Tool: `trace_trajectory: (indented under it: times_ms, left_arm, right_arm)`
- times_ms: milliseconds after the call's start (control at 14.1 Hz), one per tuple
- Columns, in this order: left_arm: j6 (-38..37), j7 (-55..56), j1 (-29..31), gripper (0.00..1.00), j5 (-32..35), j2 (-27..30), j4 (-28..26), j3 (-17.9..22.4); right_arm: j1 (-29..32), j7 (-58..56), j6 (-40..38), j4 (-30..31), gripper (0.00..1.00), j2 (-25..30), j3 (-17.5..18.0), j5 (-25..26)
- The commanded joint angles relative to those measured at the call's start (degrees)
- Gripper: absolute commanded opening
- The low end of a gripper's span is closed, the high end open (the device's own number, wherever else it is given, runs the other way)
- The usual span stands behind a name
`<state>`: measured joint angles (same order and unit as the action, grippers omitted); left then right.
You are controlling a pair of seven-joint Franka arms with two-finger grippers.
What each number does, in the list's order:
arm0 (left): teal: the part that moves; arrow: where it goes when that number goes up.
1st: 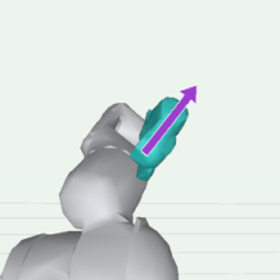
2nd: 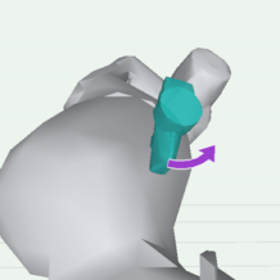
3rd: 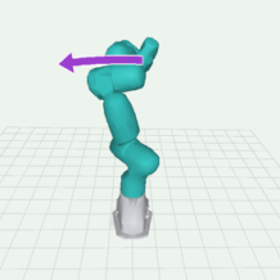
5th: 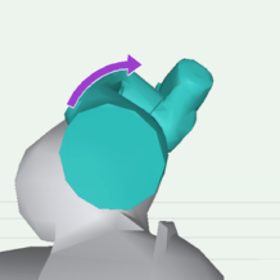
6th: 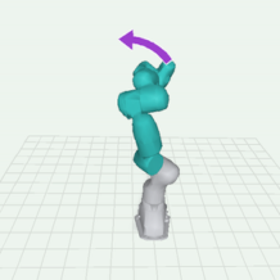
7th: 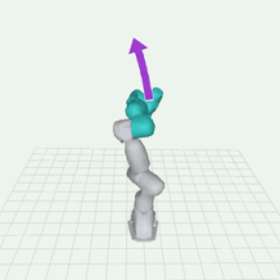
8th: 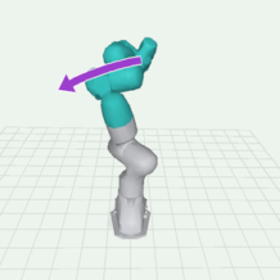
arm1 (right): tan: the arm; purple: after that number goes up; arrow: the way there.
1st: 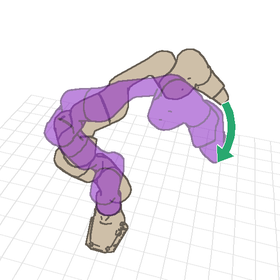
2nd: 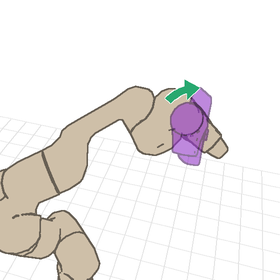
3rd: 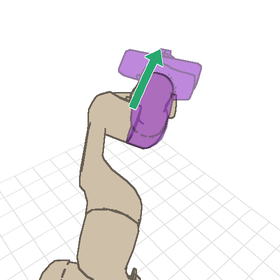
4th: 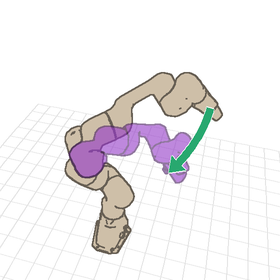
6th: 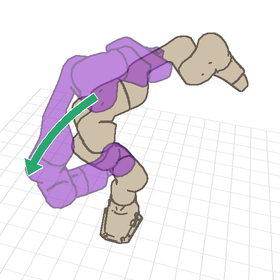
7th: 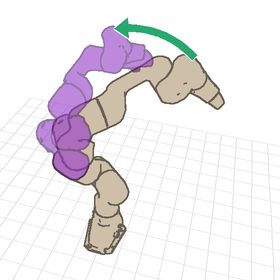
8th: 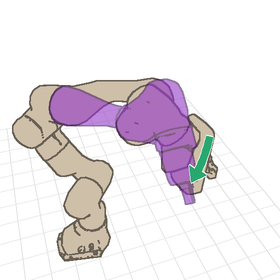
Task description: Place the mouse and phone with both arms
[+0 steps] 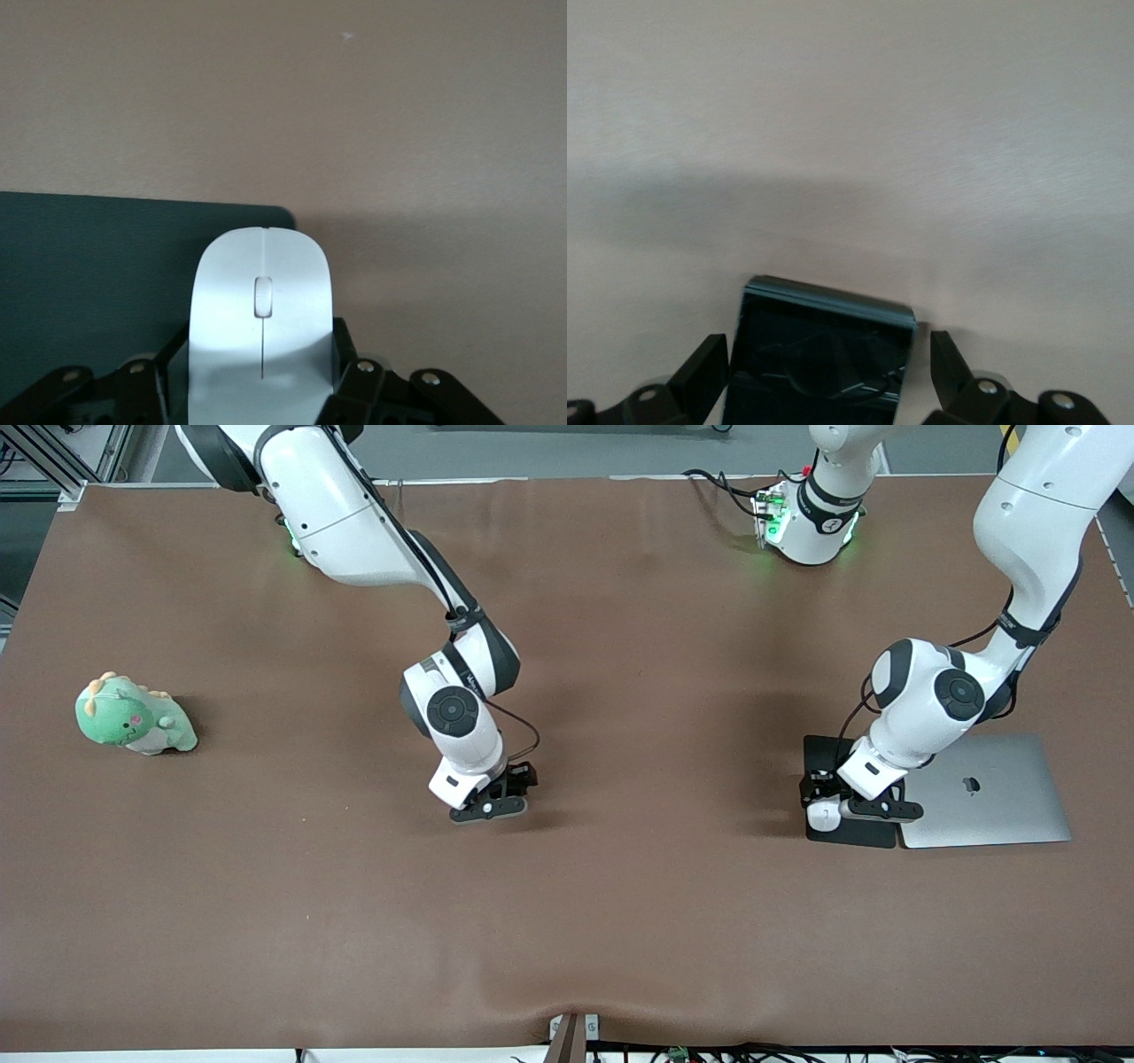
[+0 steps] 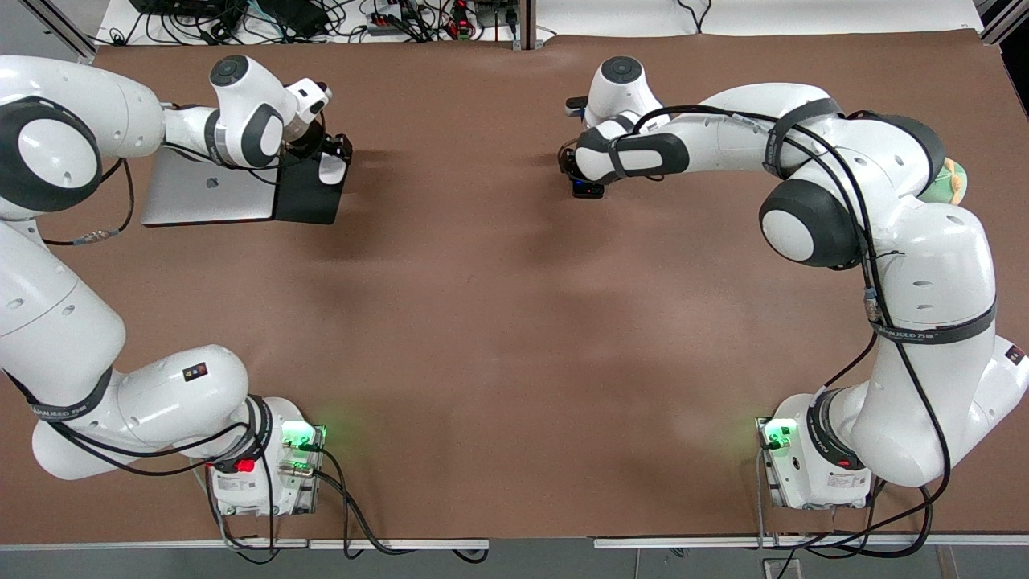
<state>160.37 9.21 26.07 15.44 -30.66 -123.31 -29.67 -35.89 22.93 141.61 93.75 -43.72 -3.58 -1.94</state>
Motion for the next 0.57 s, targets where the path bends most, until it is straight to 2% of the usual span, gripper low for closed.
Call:
trace_trajectory:
  times_ms: [0, 496]
  left_arm:
    - [1.18, -2.17, 4.95, 0.00, 1.17, -0.80, -1.22, -3.28]
    - [1.18, -4.99, 9.44, 0.00, 1.17, -3.70, -1.40, -4.51]
  right_arm:
    - [0.12, 0.09, -4.83, -2.60, 1.00, 0.04, -0.46, 2.90]
    - [-0.76, 1.32, -1.34, -1.20, 1.00, -1.62, -0.46, 2.56]
